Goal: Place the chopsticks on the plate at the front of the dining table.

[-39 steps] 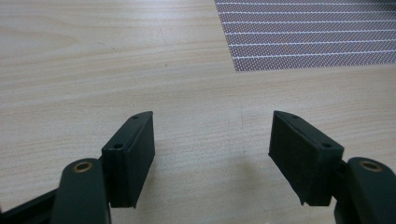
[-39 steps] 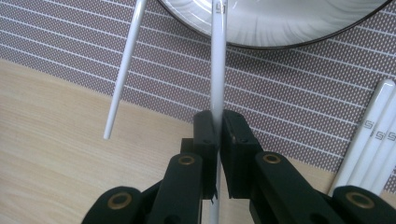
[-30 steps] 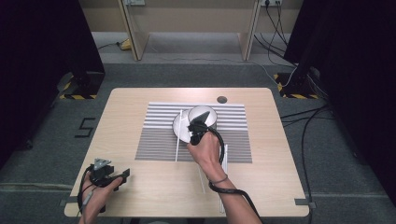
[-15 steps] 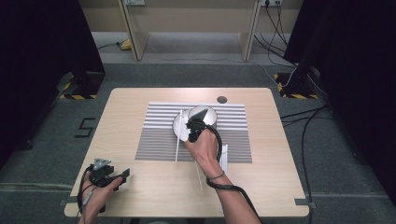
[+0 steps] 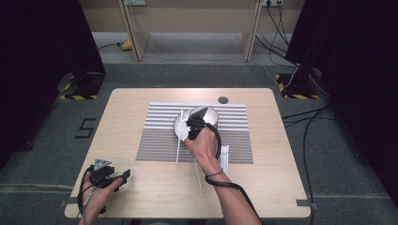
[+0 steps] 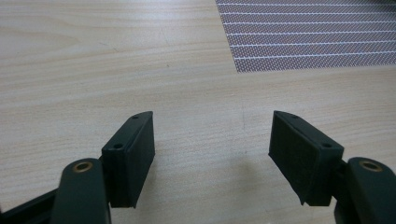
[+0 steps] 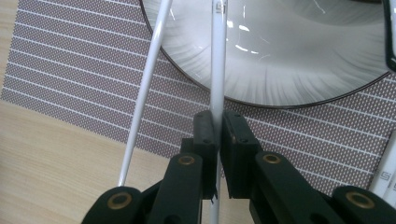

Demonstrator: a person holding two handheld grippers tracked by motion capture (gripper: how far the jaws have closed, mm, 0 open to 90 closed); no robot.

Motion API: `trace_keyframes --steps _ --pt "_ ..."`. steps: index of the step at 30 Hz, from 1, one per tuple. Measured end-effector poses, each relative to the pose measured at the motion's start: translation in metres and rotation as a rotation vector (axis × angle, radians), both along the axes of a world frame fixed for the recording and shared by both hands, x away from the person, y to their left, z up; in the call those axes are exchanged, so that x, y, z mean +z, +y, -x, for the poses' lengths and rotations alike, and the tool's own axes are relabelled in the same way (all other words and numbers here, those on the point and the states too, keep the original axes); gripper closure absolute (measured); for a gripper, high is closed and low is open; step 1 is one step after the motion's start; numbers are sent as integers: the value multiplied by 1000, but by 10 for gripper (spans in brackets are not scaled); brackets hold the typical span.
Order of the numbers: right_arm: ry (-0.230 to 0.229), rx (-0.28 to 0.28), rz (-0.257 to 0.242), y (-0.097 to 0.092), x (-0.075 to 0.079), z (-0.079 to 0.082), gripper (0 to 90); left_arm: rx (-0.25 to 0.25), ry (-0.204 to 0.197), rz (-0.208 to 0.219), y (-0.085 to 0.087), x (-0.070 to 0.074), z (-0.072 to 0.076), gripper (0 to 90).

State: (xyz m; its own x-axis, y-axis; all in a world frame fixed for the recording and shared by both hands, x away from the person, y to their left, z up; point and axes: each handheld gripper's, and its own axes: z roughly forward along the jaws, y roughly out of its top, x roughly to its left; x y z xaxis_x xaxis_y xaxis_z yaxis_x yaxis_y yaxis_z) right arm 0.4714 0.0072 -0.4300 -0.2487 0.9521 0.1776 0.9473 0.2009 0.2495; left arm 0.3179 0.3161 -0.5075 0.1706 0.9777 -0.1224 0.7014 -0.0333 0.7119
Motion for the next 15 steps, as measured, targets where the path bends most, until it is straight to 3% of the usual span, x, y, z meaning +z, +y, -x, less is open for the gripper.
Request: trace_keyframes --steps 15 --pt "-6 -15 -11 5 -1 -11 855 1 -1 0 0 0 0 308"
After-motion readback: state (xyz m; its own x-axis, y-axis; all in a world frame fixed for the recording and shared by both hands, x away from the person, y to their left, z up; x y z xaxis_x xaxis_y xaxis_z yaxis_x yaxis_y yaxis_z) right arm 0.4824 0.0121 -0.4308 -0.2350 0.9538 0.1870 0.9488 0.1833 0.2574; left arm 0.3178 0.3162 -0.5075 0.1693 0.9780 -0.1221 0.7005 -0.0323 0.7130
